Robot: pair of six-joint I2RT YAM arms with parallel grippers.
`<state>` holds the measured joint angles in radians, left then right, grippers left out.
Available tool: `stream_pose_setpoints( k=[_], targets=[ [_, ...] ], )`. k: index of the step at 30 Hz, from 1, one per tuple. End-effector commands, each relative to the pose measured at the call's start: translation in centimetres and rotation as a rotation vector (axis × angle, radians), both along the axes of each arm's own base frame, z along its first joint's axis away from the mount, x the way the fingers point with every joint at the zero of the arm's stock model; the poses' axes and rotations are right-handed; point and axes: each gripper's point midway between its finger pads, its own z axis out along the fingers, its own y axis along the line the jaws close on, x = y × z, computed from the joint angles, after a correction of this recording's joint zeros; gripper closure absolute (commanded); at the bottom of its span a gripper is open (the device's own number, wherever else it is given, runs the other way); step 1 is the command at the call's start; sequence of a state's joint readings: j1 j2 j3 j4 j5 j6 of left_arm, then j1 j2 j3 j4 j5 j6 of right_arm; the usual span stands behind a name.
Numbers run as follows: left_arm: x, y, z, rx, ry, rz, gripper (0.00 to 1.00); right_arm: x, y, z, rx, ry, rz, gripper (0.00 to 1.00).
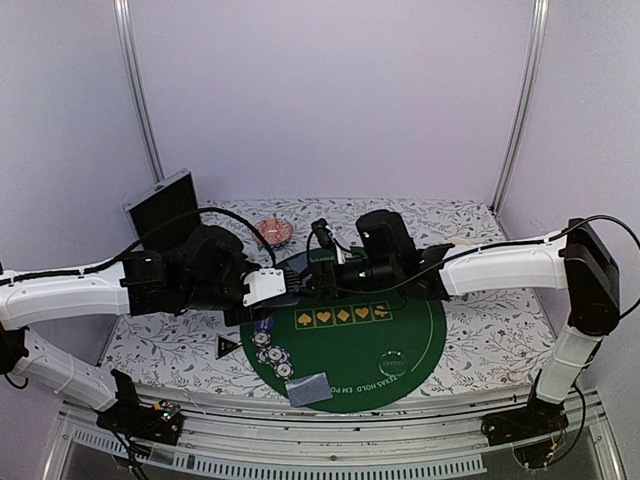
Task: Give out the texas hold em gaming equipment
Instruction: Pick up the poker card from the face-down deck piles.
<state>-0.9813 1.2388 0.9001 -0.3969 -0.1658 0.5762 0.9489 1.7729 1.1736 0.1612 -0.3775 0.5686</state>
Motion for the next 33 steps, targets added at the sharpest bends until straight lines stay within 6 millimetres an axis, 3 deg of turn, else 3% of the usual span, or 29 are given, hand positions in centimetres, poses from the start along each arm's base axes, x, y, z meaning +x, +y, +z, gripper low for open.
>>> stream_pose_setpoints(
  k=[1, 8, 17, 22, 33],
  targets=[
    [0.0, -0.3, 0.3, -0.012, -0.012, -0.012, 0.50, 0.1, -0.7, 0.7, -0.035, -0.001, -0.008, 0.35],
    [0.0, -0.3, 0.2, -0.010, -0.011, -0.011, 0.50, 0.1, -0.5, 3.3, -0.001, -0.030, 0.002, 0.50],
    [0.0, -0.3, 0.2, -0.009, -0.012, -0.012, 0.50, -0.3, -0.9, 4.0, -0.004, -0.026, 0.007, 0.65],
    [0.0, -0.3, 0.1, -0.008, -0.010, -0.013, 0.50, -0.5, -1.1, 4.7, 0.002, -0.030, 0.008, 0.79],
    [0.0, -0.3, 0.1, -0.006, -0.010, -0.012, 0.50, -0.8, -1.6, 5.4, -0.001, -0.035, 0.007, 0.86]
  ],
)
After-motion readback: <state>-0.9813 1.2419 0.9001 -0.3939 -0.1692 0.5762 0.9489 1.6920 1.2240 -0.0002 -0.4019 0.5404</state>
